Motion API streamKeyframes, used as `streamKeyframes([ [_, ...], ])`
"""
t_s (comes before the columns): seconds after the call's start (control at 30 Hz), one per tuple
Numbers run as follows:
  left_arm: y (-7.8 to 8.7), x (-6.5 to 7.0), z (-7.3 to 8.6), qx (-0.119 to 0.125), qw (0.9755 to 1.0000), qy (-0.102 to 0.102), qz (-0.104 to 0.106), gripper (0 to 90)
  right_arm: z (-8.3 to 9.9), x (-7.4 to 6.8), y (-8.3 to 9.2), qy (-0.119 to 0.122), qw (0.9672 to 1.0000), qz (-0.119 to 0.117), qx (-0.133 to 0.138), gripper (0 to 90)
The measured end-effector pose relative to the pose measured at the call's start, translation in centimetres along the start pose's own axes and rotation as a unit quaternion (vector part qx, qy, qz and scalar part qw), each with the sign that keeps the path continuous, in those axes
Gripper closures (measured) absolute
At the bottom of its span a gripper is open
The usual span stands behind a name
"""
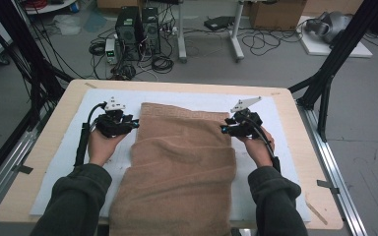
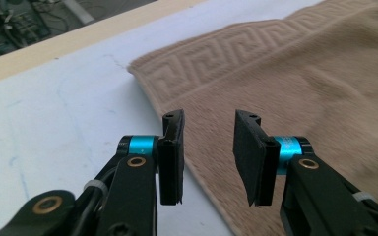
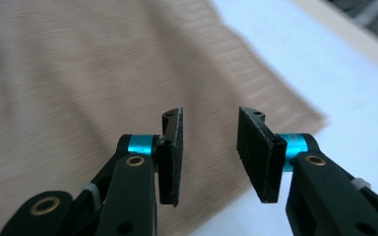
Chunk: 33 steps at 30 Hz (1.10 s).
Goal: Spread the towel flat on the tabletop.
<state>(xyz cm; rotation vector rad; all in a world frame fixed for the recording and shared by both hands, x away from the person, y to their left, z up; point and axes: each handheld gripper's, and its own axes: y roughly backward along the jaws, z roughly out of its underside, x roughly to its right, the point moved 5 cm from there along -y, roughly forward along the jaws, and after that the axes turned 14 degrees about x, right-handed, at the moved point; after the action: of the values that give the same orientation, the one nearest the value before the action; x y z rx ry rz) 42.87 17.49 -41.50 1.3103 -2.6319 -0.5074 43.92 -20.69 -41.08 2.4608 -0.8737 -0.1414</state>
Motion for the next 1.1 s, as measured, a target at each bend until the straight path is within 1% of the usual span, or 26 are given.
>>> streamKeyframes([
  [0.1, 0.4, 0.8, 1.2, -0.012, 0.9997, -0.005, 0.021, 63.1, 1.1, -1.6, 0.7, 0.003, 0.9997, -0.026, -0.005, 60.4],
  [0.13, 0.5, 1.0, 1.6, -0.016, 0.9994, -0.002, 0.029, 63.1, 1.5, -2.2, 0.9, 0.002, 0.9993, -0.037, -0.005, 59.9],
  [0.17, 0.5, 1.2, 2.1, -0.024, 0.9991, 0.001, 0.036, 63.0, 2.0, -2.6, 0.9, 0.003, 0.9988, -0.047, -0.012, 59.6],
  [0.23, 0.3, 1.7, 2.9, -0.034, 0.9983, 0.004, 0.048, 62.3, 3.1, -3.3, 0.8, 0.005, 0.998, -0.056, -0.028, 59.8],
  [0.3, 0.1, 2.3, 3.5, -0.039, 0.9968, 0.009, 0.069, 60.0, 3.9, -3.8, 0.7, -0.008, 0.9967, -0.072, -0.036, 59.5],
  [0.33, 0.0, 2.6, 3.8, -0.041, 0.9959, 0.012, 0.08, 59.1, 4.2, -4.0, 0.6, -0.012, 0.9961, -0.08, -0.035, 59.5],
  [0.37, -0.1, 2.9, 4.1, -0.044, 0.9945, 0.018, 0.093, 58.0, 4.5, -4.2, 0.6, -0.015, 0.9955, -0.087, -0.035, 59.7],
  [0.4, -0.2, 3.1, 4.3, -0.053, 0.9932, 0.017, 0.102, 58.1, 4.8, -4.4, 0.6, -0.017, 0.9948, -0.093, -0.037, 60.7],
  [0.43, -0.3, 3.4, 4.6, -0.062, 0.9917, 0.014, 0.112, 60.0, 5.0, -4.5, 0.5, -0.021, 0.9938, -0.102, -0.039, 63.8],
  [0.47, -0.3, 3.7, 4.7, -0.067, 0.9898, 0.011, 0.126, 66.1, 5.3, -4.8, 0.5, -0.025, 0.9922, -0.113, -0.045, 68.3],
  [0.5, -0.2, 3.9, 4.8, -0.071, 0.9884, 0.006, 0.135, 72.6, 5.5, -5.0, 0.6, -0.021, 0.9917, -0.117, -0.049, 71.9],
  [0.53, -0.1, 4.2, 4.8, -0.073, 0.9874, 0.003, 0.14, 77.5, 5.6, -5.3, 0.7, -0.018, 0.9911, -0.122, -0.051, 73.9],
  [0.57, 0.0, 4.4, 4.7, -0.073, 0.9855, 0.005, 0.153, 81.6, 5.6, -5.5, 0.8, -0.019, 0.9903, -0.129, -0.048, 75.6],
  [0.6, 0.2, 4.7, 4.7, -0.074, 0.9836, 0.005, 0.164, 82.7, 5.6, -5.8, 0.9, -0.022, 0.9889, -0.139, -0.047, 77.3],
  [0.63, 0.4, 5.0, 4.7, -0.078, 0.9822, 0.0, 0.171, 84.0, 5.7, -6.1, 1.1, -0.021, 0.9879, -0.145, -0.051, 77.4],
  [0.67, 0.6, 5.2, 4.7, -0.082, 0.9799, -0.002, 0.182, 84.2, 5.8, -6.4, 1.2, -0.016, 0.9878, -0.146, -0.053, 77.2],
  [0.7, 0.9, 5.5, 4.8, -0.089, 0.9774, -0.004, 0.192, 84.0, 5.8, -6.7, 1.3, -0.019, 0.9862, -0.155, -0.053, 76.7],
  [0.73, 1.1, 5.7, 4.8, -0.093, 0.9759, -0.012, 0.197, 83.5, 5.8, -7.1, 1.4, -0.019, 0.9845, -0.166, -0.054, 75.8],
  [0.77, 1.3, 5.8, 4.8, -0.096, 0.9743, -0.014, 0.203, 81.9, 5.8, -7.3, 1.5, -0.013, 0.9837, -0.171, -0.054, 73.9],
  [0.8, 1.5, 5.8, 4.6, -0.094, 0.9736, -0.011, 0.208, 78.8, 5.6, -7.5, 1.6, -0.012, 0.9832, -0.175, -0.051, 71.0],
  [0.83, 1.7, 5.7, 4.4, -0.089, 0.9742, -0.012, 0.207, 75.9, 5.2, -7.5, 1.7, -0.011, 0.9834, -0.176, -0.04, 67.6],
  [0.87, 1.9, 5.4, 4.0, -0.077, 0.9757, -0.004, 0.205, 73.9, 4.8, -7.3, 1.9, -0.01, 0.985, -0.169, -0.03, 65.4],
  [0.9, 2.0, 5.1, 3.7, -0.064, 0.9777, 0.004, 0.2, 72.9, 4.4, -6.9, 2.0, -0.009, 0.9866, -0.162, -0.018, 65.3],
  [0.97, 2.0, 4.3, 3.2, -0.048, 0.982, 0.014, 0.182, 70.8, 3.7, -6.1, 2.2, -0.014, 0.9894, -0.144, -0.003, 63.8],
  [1.03, 1.6, 3.6, 2.9, -0.036, 0.9847, 0.031, 0.168, 70.8, 3.3, -5.0, 1.9, -0.015, 0.992, -0.125, 0.002, 63.7],
  [1.1, 0.8, 3.0, 3.0, -0.03, 0.9883, 0.042, 0.144, 71.6, 3.5, -4.0, 1.3, -0.018, 0.9948, -0.1, 0.0, 63.3],
])
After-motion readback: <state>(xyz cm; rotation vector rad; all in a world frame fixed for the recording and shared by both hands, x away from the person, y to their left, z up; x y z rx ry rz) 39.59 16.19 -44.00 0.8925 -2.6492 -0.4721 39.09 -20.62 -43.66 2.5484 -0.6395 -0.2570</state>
